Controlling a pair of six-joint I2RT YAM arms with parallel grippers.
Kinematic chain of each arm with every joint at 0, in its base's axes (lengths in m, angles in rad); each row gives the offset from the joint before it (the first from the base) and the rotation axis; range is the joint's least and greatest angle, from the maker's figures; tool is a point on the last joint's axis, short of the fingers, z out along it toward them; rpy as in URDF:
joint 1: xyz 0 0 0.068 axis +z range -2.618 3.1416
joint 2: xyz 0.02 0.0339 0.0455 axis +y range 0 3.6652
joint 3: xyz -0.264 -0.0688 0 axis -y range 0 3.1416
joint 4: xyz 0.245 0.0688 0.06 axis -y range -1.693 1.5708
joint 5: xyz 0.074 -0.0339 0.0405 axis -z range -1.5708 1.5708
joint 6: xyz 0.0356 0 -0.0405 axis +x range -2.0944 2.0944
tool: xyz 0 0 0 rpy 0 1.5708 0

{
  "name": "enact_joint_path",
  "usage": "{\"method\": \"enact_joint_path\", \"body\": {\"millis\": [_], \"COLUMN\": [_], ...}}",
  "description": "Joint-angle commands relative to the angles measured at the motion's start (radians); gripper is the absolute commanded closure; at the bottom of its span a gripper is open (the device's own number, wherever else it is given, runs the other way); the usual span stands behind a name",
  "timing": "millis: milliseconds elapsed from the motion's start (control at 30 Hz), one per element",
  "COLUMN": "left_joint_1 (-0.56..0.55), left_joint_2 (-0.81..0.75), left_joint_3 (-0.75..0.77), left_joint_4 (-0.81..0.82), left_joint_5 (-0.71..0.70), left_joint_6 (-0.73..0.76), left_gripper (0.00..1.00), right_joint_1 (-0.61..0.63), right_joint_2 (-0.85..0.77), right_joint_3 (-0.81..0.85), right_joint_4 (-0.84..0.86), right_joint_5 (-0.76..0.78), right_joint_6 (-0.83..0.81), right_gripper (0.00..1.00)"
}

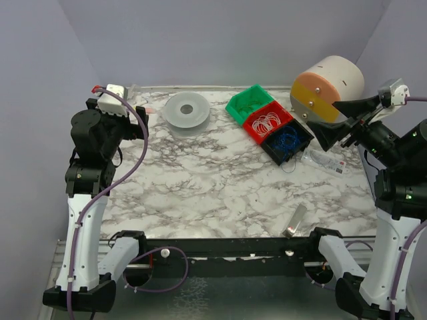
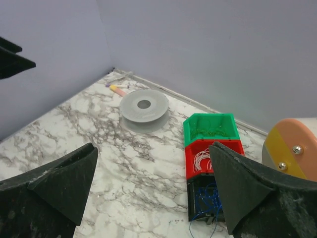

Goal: Wrap the cables
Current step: Pick up the cable from the storage box.

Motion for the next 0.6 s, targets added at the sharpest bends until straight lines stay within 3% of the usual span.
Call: {"method": "enact_joint_path", "body": {"millis": [0,167,300,567], "left_joint_1": [0.009,0.009,0.009,0.008], "left_joint_2": [0.005,0.007,0.026,0.094], "left_joint_3": [-0.038,-0.075,-0.085,-0.138], "left_joint_4": [0.019,0.024,0.027,0.032], "left_joint_5": [0.125,0.181,0.159,0.131], "left_joint_6": [0.052,0.096,0.126,0.121], "left_gripper": [0.01,0.01,0.01,0.01], "right_joint_1": [0.005,0.005,0.003,0.01], "right_joint_2": [0.001,0.022,0.059,0.298], "right_joint_3": [-0.074,-0.188,-0.25,-0.257], "right_joint_4": [0.044,0.153,0.179,0.109], "right_joint_5": [-0.151,-0.137,-0.004,0.351], "right_joint_6": [-0.122,-0.138,-0.177,-0.226], "right_gripper": [0.0,0.0,0.0,0.0]}}
